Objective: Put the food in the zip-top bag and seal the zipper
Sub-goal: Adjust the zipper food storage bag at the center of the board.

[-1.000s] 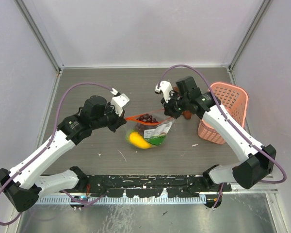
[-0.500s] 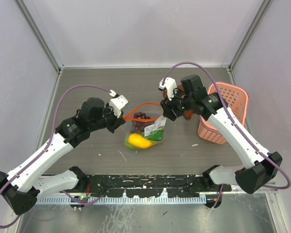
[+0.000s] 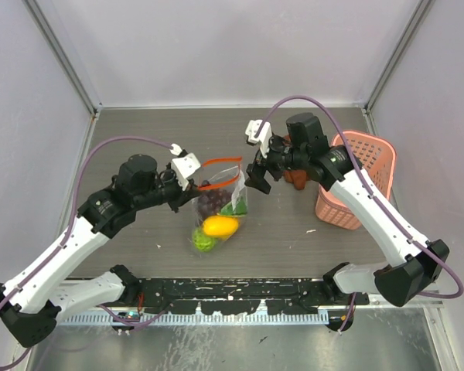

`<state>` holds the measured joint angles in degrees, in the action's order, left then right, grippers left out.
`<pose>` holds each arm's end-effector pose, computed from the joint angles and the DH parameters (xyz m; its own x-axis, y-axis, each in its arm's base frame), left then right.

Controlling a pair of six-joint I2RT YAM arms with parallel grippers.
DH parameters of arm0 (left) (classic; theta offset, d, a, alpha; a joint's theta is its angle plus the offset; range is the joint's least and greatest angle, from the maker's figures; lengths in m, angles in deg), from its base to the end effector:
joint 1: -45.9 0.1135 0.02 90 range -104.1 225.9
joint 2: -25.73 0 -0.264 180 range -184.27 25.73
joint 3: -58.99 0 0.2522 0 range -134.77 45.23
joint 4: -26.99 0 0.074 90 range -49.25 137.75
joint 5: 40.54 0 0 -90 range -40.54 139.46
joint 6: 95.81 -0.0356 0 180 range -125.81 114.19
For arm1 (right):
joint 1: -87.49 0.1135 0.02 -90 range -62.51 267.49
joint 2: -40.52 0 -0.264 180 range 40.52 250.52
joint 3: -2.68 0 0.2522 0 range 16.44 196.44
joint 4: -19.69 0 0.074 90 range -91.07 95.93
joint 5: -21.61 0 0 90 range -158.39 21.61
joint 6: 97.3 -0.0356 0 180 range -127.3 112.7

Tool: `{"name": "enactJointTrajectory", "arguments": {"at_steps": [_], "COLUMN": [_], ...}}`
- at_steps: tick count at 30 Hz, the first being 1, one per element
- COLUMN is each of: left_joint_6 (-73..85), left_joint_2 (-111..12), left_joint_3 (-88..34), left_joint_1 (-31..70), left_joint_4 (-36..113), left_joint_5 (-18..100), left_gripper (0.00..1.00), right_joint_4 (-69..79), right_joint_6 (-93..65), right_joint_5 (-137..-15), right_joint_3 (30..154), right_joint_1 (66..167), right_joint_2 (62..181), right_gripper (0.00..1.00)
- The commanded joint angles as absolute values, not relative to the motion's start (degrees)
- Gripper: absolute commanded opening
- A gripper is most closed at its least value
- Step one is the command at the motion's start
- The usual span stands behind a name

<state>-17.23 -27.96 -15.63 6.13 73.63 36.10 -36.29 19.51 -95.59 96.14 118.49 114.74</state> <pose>0.1462 -0.1324 0.3692 -0.1719 0.3937 -0.9030 0.8329 0.5475 0.0801 0.2239 0.1535 0.3875 -0.1094 -0.5337 -0.8385 -0.9203 0.3731 -0.1174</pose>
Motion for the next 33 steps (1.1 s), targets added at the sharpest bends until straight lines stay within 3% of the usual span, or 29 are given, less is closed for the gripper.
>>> {"name": "enactJointTrajectory", "arguments": {"at_steps": [1,19,27,33], "left_joint_6": [-19.90,-26.29,-27.06,-27.94], "left_joint_2": [-28.92,-37.40,-37.74,-36.93], "left_joint_3": [-21.55,-31.63,-32.40,-31.21], "left_joint_1": [6.18,3.56,1.90,1.43], "left_joint_4": [70.03,75.72,76.94,77.06], "left_joint_5": [31.97,24.10,24.97,26.99], "left_gripper": [0.00,0.00,0.00,0.00], "right_joint_4": [-25.86,-23.32,-28.24,-28.73], "right_joint_6": [27.59,32.38,34.36,34.59], "right_joint_5": [-105.11,-116.40,-115.02,-110.69], "right_joint_3": [95.24,98.52,101.41,100.32], "right_joint_1": [118.76,124.98,126.16,126.10], "right_joint_2": [112.99,117.61,121.20,116.23], "right_gripper": [0.97,0.98,0.97,0.97]}}
